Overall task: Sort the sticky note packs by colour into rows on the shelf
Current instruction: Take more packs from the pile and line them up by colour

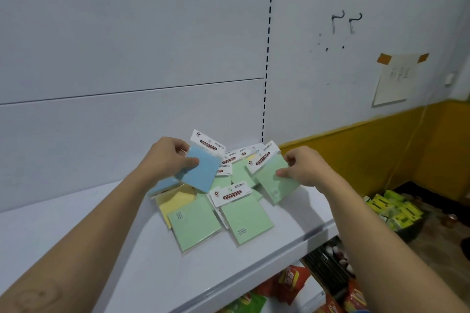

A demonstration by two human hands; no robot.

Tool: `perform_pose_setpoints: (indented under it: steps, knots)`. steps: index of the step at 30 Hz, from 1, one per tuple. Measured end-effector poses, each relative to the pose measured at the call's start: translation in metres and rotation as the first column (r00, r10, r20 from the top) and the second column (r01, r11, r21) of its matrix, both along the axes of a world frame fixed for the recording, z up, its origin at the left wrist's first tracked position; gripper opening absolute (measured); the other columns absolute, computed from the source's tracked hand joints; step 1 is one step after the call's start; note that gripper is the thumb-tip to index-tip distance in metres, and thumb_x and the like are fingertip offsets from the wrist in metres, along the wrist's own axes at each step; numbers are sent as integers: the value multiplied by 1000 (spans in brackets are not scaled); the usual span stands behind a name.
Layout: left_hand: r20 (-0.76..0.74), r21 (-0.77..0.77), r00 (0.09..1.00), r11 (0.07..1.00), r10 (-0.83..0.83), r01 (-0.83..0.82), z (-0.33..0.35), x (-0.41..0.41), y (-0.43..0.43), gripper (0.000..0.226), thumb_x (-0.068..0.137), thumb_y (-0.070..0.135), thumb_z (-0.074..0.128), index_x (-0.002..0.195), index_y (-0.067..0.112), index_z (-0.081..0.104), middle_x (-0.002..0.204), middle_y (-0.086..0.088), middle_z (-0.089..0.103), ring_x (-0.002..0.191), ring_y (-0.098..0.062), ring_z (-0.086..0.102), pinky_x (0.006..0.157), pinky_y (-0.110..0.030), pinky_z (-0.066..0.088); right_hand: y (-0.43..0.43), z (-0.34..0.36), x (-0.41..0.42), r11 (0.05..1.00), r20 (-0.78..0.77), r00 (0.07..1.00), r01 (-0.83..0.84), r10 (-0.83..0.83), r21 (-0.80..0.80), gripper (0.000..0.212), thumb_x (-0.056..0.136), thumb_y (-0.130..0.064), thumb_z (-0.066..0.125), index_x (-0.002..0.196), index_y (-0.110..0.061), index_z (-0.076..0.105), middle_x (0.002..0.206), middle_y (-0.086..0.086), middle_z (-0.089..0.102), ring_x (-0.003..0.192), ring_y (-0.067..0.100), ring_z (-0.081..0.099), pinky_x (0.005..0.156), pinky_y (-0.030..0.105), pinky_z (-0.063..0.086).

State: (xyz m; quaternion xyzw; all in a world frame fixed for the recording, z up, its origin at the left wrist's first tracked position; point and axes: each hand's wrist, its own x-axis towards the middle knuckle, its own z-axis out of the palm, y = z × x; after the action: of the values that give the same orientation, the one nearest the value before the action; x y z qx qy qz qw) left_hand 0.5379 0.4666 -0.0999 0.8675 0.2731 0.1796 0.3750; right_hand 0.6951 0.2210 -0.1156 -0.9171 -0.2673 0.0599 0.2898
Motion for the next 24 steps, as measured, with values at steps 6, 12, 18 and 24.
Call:
perform_pose_setpoints:
  steps: [6,12,18,24]
  knots:
    - [105,-68,994,996,-44,52,11,-2,0,14,74,8,76,81,13,65,71,-5,68,67,-22,67,70,-41,57,1,8,3,970,18,1000,11,-15,242,10,77,-17,78,76,-13,69,73,-1,66,71,21,59,63,32,47]
    - [290,-107,957,993,-6,38,33,-12,8,18,74,3,78,83,10,64,70,-7,64,66,-22,66,64,-35,55,15,30,7,904,31,999,26,-43,426,8,77,-15,78,81,-17,72,84,5,72,85,26,69,73,40,58]
    - [428,-109,901,994,70,-26,57,-37,25,19,75,3,77,85,13,64,80,-9,66,68,-20,65,56,-27,54,48,68,3,847,106,994,-71,17,526,7,79,-17,76,85,-17,72,86,2,73,80,20,66,67,31,53]
    - [465,-86,872,989,150,-124,73,-69,40,19,73,2,79,80,13,64,76,-8,66,69,-21,67,59,-30,56,95,87,-8,791,94,985,-173,146,587,9,77,-16,78,81,-20,71,84,1,72,84,23,69,73,39,57]
